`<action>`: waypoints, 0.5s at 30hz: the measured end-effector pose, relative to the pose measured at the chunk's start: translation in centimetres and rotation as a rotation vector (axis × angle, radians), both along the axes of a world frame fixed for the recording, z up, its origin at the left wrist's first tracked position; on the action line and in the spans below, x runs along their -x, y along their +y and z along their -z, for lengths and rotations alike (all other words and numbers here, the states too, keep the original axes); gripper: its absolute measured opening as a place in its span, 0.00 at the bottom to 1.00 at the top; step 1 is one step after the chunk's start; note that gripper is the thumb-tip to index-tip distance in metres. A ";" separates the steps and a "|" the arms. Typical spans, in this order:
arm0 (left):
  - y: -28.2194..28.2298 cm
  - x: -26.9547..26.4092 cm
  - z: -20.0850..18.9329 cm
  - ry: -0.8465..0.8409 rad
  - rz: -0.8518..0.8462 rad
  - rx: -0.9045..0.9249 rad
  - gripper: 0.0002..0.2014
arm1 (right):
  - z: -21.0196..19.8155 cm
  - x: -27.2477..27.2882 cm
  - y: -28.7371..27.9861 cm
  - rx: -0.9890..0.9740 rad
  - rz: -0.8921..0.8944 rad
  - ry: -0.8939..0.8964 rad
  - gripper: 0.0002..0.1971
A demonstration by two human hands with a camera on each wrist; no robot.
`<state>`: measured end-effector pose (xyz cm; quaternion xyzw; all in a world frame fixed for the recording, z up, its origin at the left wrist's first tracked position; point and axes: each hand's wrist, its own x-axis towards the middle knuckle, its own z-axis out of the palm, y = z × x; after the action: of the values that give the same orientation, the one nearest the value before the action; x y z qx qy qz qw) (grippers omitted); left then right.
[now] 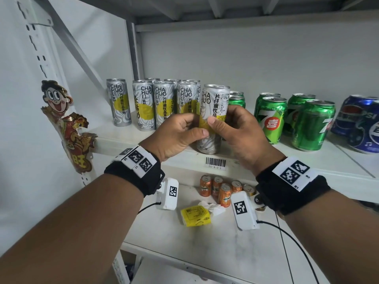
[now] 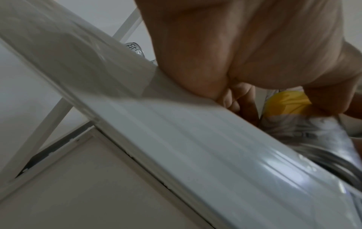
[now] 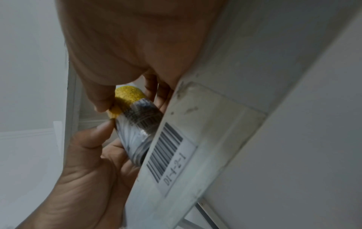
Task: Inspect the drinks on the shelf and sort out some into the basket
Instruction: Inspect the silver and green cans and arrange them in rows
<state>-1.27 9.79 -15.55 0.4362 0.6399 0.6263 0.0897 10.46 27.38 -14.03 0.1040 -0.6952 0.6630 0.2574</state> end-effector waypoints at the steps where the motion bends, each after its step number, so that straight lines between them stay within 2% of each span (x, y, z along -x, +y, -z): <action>1: 0.0 -0.1 0.0 -0.002 0.002 -0.001 0.21 | 0.0 -0.1 0.0 -0.006 0.003 -0.003 0.23; 5: -0.1 -0.4 -0.2 0.032 -0.015 0.019 0.13 | -0.2 -0.3 -0.1 -0.040 0.038 -0.022 0.28; 9: -0.3 -1.1 -0.7 0.027 -0.041 0.038 0.21 | -0.3 -0.5 0.0 -0.101 0.080 -0.067 0.26; 12: -0.3 -1.4 -0.7 0.005 -0.012 0.078 0.30 | -0.3 -0.6 -0.2 -0.111 0.094 -0.056 0.19; 15: -0.3 -1.3 -0.7 -0.009 -0.005 0.120 0.30 | -0.4 -0.4 -0.3 -0.009 0.056 -0.056 0.14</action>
<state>0.00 9.48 -14.81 0.4257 0.6770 0.5889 0.1169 10.86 27.05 -13.68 0.0673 -0.7079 0.6550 0.2557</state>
